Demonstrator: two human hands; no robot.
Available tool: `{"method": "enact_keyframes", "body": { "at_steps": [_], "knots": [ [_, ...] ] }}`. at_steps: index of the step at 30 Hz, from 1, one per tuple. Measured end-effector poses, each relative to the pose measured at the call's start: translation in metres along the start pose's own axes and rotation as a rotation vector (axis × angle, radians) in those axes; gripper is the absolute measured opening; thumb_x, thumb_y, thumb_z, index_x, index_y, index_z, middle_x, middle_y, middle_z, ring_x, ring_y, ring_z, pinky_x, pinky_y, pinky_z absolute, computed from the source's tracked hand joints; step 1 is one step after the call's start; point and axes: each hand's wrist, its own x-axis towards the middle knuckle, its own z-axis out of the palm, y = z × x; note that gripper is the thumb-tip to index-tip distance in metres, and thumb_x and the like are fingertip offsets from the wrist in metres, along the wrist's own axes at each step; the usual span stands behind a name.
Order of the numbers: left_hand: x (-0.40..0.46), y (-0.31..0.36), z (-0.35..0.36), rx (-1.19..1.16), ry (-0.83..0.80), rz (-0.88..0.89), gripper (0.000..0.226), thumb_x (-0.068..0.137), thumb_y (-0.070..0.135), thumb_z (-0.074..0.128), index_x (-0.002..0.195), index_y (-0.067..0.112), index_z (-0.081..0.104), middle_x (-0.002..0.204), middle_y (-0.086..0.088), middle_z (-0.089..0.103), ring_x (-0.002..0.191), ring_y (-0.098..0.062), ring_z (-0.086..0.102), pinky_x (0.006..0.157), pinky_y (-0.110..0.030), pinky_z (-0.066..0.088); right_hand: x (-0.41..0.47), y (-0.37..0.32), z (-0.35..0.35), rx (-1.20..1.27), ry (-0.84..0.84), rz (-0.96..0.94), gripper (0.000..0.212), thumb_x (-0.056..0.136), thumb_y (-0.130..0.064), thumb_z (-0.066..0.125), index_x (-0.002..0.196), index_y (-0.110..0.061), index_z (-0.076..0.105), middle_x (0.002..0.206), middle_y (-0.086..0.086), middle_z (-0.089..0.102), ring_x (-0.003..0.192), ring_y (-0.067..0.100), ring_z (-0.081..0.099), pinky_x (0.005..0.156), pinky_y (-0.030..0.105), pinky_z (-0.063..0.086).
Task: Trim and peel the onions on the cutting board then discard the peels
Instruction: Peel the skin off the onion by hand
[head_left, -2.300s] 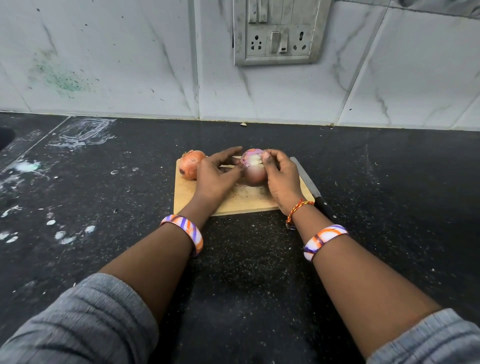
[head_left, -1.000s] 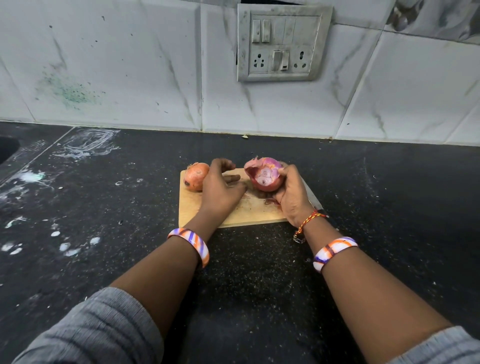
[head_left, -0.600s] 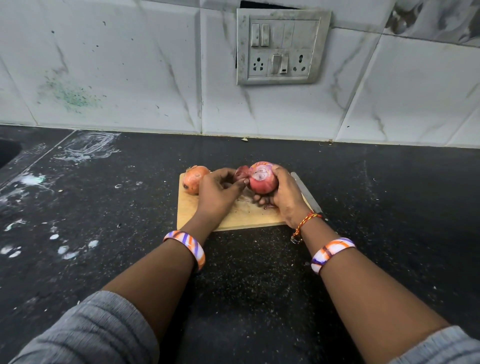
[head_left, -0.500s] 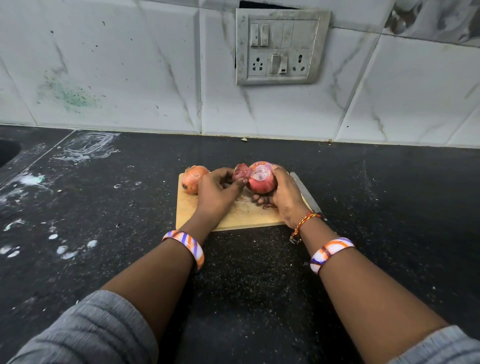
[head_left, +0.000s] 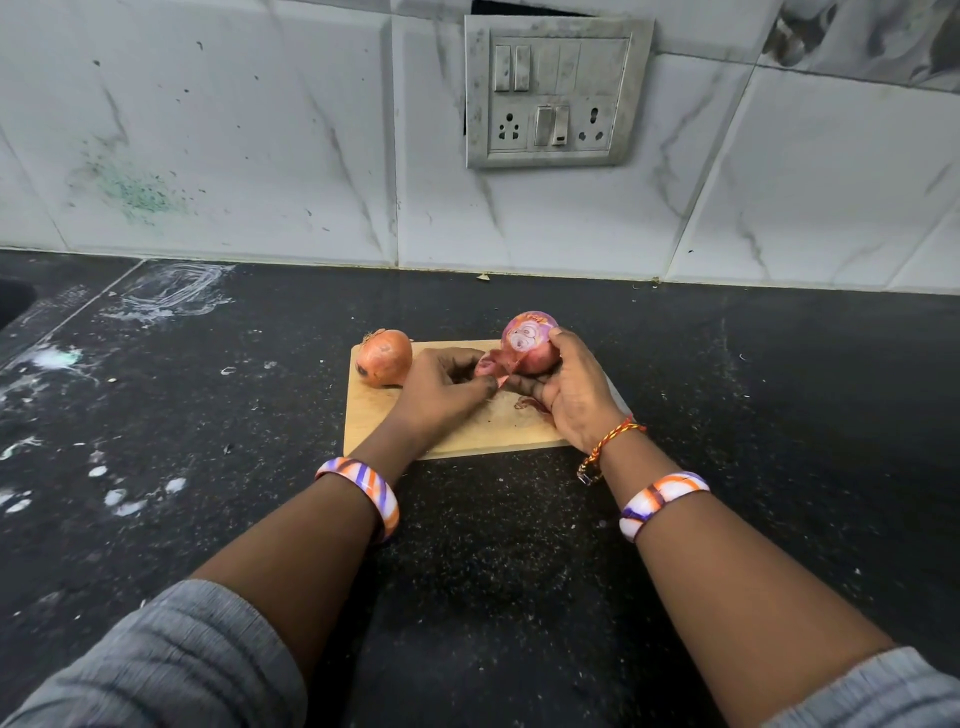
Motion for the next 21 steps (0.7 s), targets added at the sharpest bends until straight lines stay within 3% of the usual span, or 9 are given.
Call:
{"method": "enact_keyframes", "body": {
  "at_steps": [3,6,9,11,13,16,18,21],
  "knots": [
    [0.000,0.000,0.000,0.052,-0.044,-0.010,0.024,0.081,-0.003,0.059,0.093,0.015,0.069,0.079,0.002,0.066,0.065,0.005,0.054,0.066,-0.013,0.045,-0.001,0.000,-0.002,0.003,-0.020,0.009,0.038,0.098,-0.022,0.037,0.134,-0.008,0.037,0.129,0.025,0.049,0.084,0.028,0.062,0.051,0.028,0.058],
    [-0.003,0.004,0.002,0.110,-0.094,-0.009,0.025,0.081,-0.005,0.058,0.093,0.014,0.069,0.071,0.006,0.065,0.056,0.010,0.051,0.059,-0.007,0.043,-0.003,-0.002,-0.002,0.054,-0.063,-0.039,0.036,0.100,-0.018,0.035,0.136,-0.018,0.037,0.121,0.015,0.050,0.082,0.026,0.063,0.061,0.031,0.058],
    [-0.005,0.009,0.003,0.177,-0.147,-0.020,0.024,0.080,-0.005,0.057,0.085,0.015,0.071,0.070,0.008,0.064,0.060,0.007,0.054,0.064,-0.009,0.045,0.001,-0.006,-0.007,0.224,-0.036,-0.040,0.037,0.100,-0.017,0.033,0.136,-0.024,0.039,0.121,0.014,0.048,0.085,0.028,0.061,0.069,0.033,0.056],
    [-0.004,0.009,0.004,0.183,-0.111,-0.026,0.026,0.082,-0.002,0.057,0.073,0.020,0.069,0.070,0.005,0.064,0.067,-0.002,0.056,0.069,-0.015,0.046,0.003,-0.008,-0.014,0.370,-0.016,-0.033,0.032,0.100,-0.017,0.033,0.131,-0.021,0.042,0.126,0.017,0.043,0.092,0.034,0.058,0.068,0.038,0.057],
    [-0.003,0.007,0.005,0.165,-0.034,-0.042,0.025,0.083,0.003,0.058,0.069,0.023,0.063,0.072,-0.001,0.062,0.072,-0.010,0.055,0.072,-0.024,0.044,0.001,-0.010,-0.021,0.489,-0.010,-0.003,0.025,0.100,-0.021,0.033,0.122,-0.015,0.044,0.116,0.023,0.048,0.089,0.038,0.058,0.072,0.042,0.056],
    [-0.001,0.008,0.005,0.131,0.083,-0.055,0.014,0.086,0.018,0.060,0.076,0.012,0.066,0.074,0.000,0.059,0.081,-0.016,0.054,0.077,-0.027,0.041,-0.001,-0.012,-0.027,0.559,0.014,0.084,0.042,0.100,-0.034,0.031,0.109,0.004,0.046,0.095,0.028,0.056,0.084,0.036,0.063,0.099,0.045,0.044],
    [0.000,0.007,0.004,0.170,0.137,-0.028,0.022,0.088,0.023,0.058,0.078,0.008,0.070,0.074,0.006,0.057,0.090,-0.018,0.054,0.079,-0.025,0.040,0.000,-0.012,-0.028,0.533,-0.007,0.076,0.044,0.098,-0.038,0.034,0.104,0.004,0.047,0.095,0.027,0.058,0.072,0.033,0.069,0.089,0.043,0.050],
    [0.002,0.005,0.003,0.177,0.153,0.008,0.011,0.085,0.016,0.063,0.085,0.010,0.072,0.086,0.001,0.062,0.092,-0.016,0.056,0.077,-0.018,0.043,0.003,-0.016,-0.023,0.487,-0.012,0.045,0.041,0.094,-0.031,0.046,0.125,-0.005,0.043,0.104,0.023,0.056,0.075,0.030,0.068,0.071,0.038,0.057]
  ]
}}
